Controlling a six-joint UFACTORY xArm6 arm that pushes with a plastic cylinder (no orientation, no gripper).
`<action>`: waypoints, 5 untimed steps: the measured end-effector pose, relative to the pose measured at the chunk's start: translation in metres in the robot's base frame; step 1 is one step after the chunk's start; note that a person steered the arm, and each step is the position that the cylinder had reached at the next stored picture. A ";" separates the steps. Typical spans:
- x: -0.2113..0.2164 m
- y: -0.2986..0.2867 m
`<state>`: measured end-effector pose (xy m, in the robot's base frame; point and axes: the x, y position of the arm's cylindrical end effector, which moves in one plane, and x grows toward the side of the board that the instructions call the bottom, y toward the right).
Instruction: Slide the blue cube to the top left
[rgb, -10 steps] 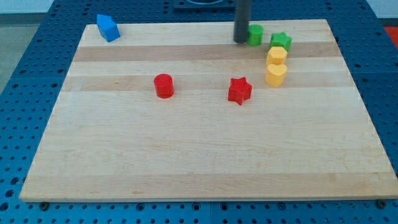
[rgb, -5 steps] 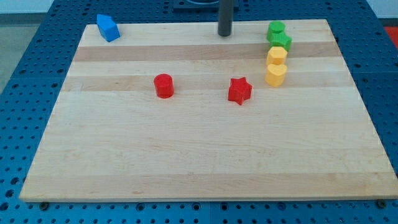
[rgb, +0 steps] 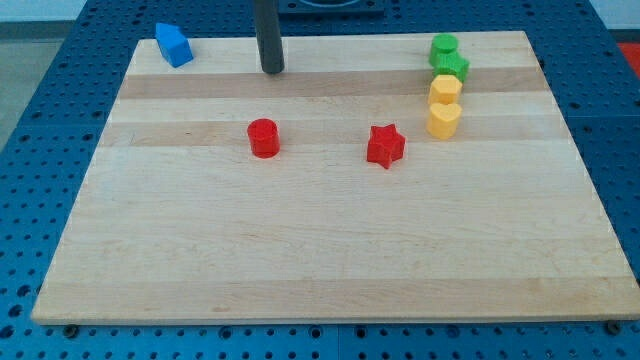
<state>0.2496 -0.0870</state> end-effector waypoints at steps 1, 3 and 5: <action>-0.020 -0.012; -0.025 -0.090; -0.025 -0.149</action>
